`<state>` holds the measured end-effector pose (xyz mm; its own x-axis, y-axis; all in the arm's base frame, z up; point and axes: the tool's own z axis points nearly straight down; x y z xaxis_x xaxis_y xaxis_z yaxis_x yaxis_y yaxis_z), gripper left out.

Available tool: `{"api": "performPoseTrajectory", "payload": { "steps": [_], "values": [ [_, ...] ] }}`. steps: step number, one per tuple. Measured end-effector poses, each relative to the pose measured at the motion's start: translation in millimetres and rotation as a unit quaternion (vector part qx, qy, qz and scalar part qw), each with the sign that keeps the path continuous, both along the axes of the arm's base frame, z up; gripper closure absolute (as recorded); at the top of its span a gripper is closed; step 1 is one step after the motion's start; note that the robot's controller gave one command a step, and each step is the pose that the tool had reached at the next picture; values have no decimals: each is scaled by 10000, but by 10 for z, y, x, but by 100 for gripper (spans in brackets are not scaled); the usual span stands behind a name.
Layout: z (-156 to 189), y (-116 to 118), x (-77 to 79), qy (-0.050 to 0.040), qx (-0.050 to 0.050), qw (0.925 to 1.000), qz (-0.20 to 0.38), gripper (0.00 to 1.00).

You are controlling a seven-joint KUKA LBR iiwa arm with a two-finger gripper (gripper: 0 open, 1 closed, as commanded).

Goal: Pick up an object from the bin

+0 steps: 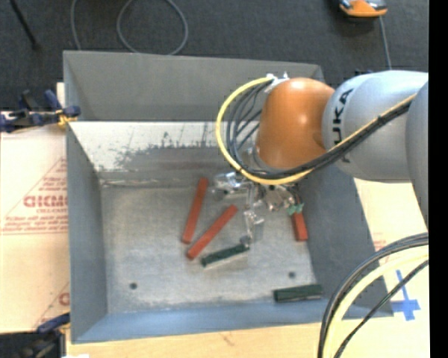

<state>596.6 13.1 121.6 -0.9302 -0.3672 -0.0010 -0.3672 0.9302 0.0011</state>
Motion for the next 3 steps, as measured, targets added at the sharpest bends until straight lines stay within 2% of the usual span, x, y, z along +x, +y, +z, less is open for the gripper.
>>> {"api": "performPoseTrajectory", "payload": {
  "steps": [1,2,3],
  "values": [
    [-528,-78,-33,4,-13,9992,393,0],
    [-468,-76,-5,-45,-13,9992,393,100],
    [-188,-101,-256,-4,-13,9928,1196,100]
  ]
}}
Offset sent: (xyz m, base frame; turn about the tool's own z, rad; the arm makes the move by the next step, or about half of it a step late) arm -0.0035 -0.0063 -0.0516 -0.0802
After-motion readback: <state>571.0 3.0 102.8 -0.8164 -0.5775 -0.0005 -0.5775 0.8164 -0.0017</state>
